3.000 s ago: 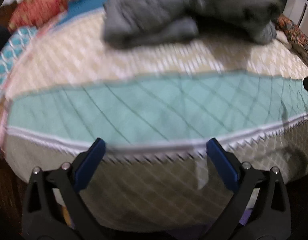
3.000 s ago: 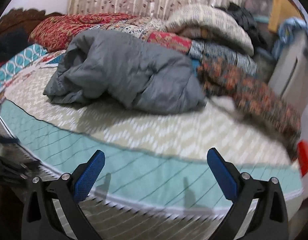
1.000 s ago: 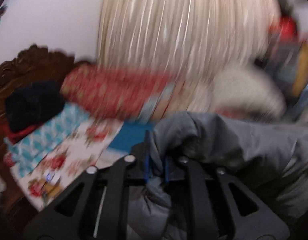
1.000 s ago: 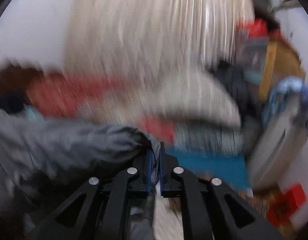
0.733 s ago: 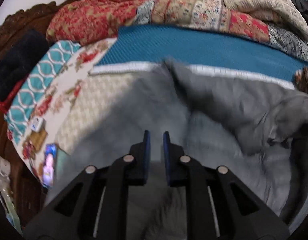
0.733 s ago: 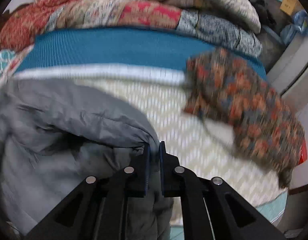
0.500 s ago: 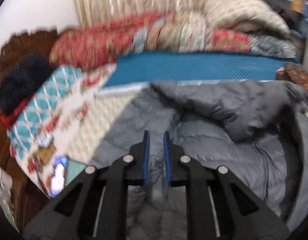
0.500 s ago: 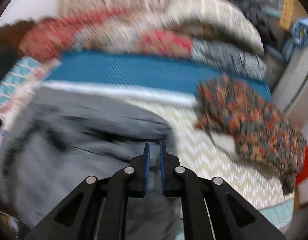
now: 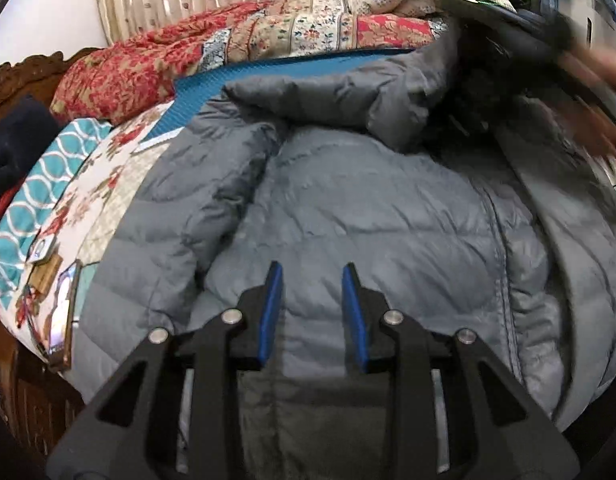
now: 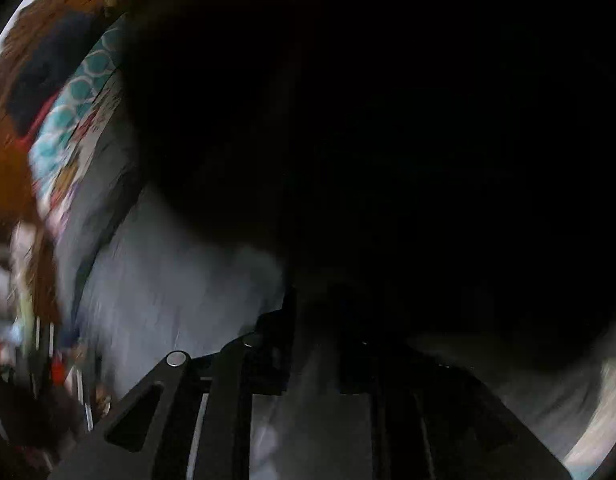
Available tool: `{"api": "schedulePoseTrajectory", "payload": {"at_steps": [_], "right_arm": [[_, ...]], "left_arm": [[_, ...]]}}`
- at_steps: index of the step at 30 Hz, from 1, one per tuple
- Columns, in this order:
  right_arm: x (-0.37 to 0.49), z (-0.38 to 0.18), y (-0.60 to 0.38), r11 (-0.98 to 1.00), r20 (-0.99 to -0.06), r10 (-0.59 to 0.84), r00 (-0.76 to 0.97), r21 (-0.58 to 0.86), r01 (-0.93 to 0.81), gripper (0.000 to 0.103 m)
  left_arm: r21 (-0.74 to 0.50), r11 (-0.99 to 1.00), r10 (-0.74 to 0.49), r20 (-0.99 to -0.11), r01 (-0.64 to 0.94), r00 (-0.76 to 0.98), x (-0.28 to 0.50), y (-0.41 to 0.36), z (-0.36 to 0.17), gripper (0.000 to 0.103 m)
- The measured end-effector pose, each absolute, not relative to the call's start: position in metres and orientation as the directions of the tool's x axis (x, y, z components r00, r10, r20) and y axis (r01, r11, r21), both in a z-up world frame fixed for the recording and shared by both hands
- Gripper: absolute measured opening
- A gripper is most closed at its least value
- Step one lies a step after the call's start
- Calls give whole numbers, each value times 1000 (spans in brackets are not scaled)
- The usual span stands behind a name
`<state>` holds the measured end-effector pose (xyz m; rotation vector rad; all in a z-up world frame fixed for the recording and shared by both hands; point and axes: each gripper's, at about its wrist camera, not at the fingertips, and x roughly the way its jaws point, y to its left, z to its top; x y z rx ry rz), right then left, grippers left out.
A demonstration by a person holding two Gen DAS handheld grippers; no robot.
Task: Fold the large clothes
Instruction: 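Lay the grey jacket flat on the bed and release both grippers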
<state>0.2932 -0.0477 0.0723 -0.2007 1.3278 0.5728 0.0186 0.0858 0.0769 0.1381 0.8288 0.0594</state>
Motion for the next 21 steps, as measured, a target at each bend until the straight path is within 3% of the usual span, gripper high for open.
{"api": "schedulePoseTrajectory", "payload": {"at_steps": [3,5,8,13,15,18,21], "right_arm": [[380,122,-27,902,-895,213,392,26,-432,103],[414,137,-35,955,-865,179,468,38,-295,103],[422,131,-45,967,-875,233,424,163,-194,103],[320,117,-59,868,-852,450,267,347,-355,103],[261,95,-62,837,-882,447,149,354,-417,103],[195,65,-71,830,-948,306,87,220,-513,103],[175,60,-114,861,-972,114,204,-5,-508,103]], "left_arm": [[177,984,130,-723,-1,679,18,84,75,29],[171,985,135,-720,-15,681,19,87,78,29],[155,987,135,-712,-33,690,22,94,81,29],[134,991,121,-740,-32,661,34,99,69,29],[120,992,107,-749,-25,654,34,94,65,29],[115,993,92,-754,-7,650,29,82,63,29],[119,993,84,-759,10,646,19,73,63,29]]}}
